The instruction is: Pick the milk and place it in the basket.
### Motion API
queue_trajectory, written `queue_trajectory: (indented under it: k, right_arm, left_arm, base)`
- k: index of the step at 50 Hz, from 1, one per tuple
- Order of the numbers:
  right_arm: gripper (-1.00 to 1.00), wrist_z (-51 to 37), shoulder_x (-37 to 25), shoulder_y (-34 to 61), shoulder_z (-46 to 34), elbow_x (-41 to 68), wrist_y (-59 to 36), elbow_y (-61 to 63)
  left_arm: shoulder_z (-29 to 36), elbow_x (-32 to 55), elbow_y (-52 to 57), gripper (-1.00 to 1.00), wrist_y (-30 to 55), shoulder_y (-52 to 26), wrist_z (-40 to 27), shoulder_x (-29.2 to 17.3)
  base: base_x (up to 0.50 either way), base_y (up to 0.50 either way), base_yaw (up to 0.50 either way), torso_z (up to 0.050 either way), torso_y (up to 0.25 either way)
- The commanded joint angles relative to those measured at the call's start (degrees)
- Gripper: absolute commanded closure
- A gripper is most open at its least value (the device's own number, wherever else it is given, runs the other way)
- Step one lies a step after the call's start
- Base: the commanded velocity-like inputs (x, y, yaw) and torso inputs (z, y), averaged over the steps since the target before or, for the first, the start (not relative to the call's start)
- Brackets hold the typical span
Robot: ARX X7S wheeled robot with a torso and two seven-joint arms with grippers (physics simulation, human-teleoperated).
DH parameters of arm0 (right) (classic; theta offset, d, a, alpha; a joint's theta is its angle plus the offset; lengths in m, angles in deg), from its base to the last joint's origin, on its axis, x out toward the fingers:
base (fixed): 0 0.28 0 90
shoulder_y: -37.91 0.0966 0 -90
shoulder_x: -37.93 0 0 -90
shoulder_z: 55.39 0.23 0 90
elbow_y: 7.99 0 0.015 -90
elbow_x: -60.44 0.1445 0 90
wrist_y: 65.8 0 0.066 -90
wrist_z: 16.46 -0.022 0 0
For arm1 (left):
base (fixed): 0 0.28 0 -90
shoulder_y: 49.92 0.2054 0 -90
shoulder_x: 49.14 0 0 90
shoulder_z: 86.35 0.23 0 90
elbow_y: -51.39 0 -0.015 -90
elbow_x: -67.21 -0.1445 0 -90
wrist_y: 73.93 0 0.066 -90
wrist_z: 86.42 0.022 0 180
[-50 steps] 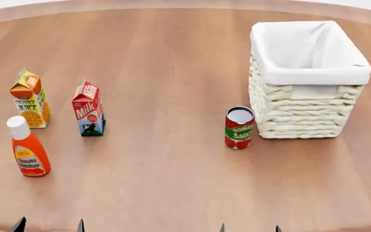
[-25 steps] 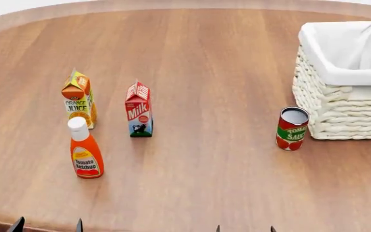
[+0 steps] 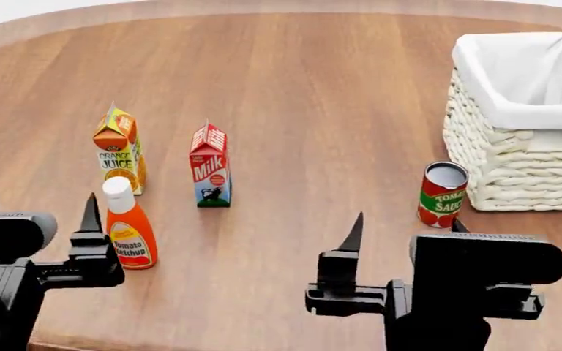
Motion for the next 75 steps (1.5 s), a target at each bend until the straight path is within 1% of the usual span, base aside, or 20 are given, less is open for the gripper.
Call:
queue_trajectory:
  k: [1, 9, 27, 75]
  right_arm:
    - [-1.00, -2.53, -2.87, 22.96, 2.43, 5.95, -34.87, 14.92]
    - [-1.00, -2.63, -3.36, 23.62, 1.85, 6.07, -34.23, 13.07]
    - [-1.00, -2.35, -3.14, 26.68, 2.04, 8.01, -36.31, 11.98]
    - [-1.00, -2.92, -3.82, 26.09, 1.41, 10.57, -33.86, 8.47]
  left_arm:
    - [-2.63, 2.25, 8.21, -1.00, 23.30, -20.07, -2.41, 0.68]
    - [-1.92, 3.45, 7.77, -1.00, 22.30, -19.61, -3.39, -0.39]
    - [-1.76, 5.61, 7.40, -1.00, 22.20, -20.52, -5.14, -1.42]
    - [-1.27, 9.52, 6.86, -1.00, 20.84, -20.49, -8.00, -3.21]
  base:
    - [0.00, 0.00, 0.00, 0.000, 0.000]
    - [0.00, 0.00, 0.00, 0.000, 0.000]
    - [0.50, 0.00, 0.00, 0.000, 0.000]
    - [0.50, 0.00, 0.00, 0.000, 0.001]
